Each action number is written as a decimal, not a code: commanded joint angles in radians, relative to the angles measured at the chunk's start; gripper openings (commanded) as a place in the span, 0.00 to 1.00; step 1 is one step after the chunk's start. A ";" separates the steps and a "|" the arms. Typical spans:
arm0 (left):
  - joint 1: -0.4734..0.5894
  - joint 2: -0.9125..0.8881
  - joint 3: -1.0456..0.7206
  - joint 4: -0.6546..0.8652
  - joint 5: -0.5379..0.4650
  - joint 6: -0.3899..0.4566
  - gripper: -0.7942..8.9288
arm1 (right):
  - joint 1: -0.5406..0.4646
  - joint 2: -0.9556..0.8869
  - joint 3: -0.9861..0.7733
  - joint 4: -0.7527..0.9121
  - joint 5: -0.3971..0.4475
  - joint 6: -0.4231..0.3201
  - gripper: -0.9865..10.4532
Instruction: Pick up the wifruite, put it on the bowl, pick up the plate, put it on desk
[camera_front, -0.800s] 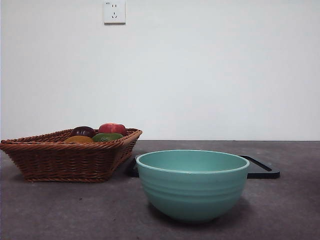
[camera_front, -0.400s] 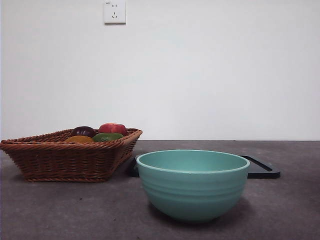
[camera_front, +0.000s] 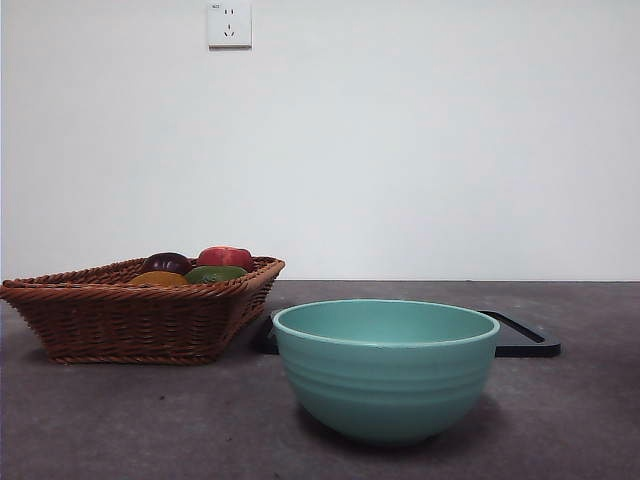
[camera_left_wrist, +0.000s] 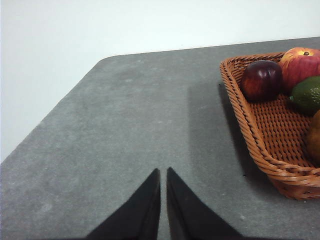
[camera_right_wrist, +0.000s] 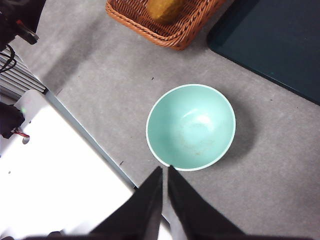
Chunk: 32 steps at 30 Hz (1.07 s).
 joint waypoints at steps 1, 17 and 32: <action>0.002 -0.003 -0.021 -0.005 -0.002 -0.006 0.10 | 0.008 0.005 0.013 0.010 0.000 -0.008 0.09; 0.002 -0.003 -0.021 -0.005 -0.002 -0.006 0.10 | -0.184 -0.085 -0.037 0.211 0.105 -0.187 0.09; 0.002 -0.003 -0.021 -0.005 -0.002 -0.006 0.10 | -0.686 -0.605 -0.661 0.794 0.167 -0.289 0.09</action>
